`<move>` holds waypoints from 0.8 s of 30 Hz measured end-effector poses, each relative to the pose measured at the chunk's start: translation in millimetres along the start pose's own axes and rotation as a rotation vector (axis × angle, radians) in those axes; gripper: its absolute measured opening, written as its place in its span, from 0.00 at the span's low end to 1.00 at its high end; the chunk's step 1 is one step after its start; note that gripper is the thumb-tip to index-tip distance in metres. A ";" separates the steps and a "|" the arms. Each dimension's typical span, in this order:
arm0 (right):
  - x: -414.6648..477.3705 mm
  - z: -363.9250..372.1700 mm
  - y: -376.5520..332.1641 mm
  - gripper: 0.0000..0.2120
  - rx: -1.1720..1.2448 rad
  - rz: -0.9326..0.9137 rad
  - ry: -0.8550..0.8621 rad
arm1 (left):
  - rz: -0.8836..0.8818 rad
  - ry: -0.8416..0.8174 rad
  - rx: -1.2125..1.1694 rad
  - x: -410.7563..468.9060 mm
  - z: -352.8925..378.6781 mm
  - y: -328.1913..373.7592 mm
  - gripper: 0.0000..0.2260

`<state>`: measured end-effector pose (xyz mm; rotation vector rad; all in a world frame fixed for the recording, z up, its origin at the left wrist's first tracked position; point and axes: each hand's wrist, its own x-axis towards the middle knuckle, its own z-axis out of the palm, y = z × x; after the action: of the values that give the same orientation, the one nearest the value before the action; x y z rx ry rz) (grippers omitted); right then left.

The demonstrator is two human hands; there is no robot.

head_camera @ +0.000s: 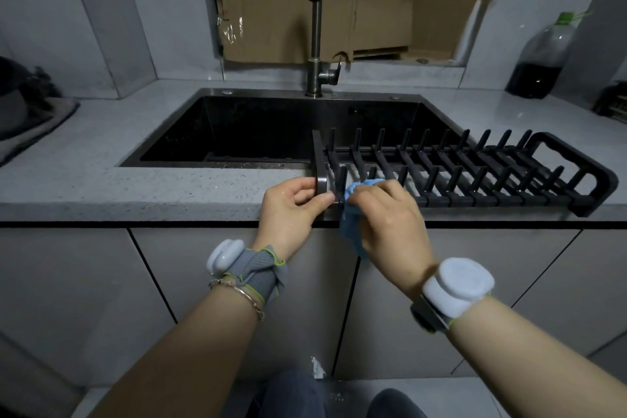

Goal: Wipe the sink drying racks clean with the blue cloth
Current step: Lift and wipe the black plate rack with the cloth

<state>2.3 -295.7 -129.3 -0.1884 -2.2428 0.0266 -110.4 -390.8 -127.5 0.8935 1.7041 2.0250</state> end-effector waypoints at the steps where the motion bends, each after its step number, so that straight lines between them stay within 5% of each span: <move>1: 1.2 3.0 -3.9 0.14 0.016 -0.012 0.016 | 0.003 -0.003 -0.004 0.4 -0.2 0.7 0.08; 13: 3.8 -2.0 -2.1 0.10 0.078 0.018 -0.006 | 0.018 0.004 -0.002 -0.9 -0.4 0.6 0.08; 19: 29.1 -14.3 -10.8 0.07 0.207 0.153 0.138 | 0.007 -0.025 -0.004 -0.9 0.0 4.5 0.10; 24: 60.5 -10.6 -16.0 0.13 -0.053 0.149 -0.361 | -0.007 -0.053 -0.023 -3.7 -0.2 9.3 0.12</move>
<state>-28.9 -303.2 -74.5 -0.4069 -2.5852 0.0876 -106.5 -395.3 -119.4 0.9241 1.6497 1.9942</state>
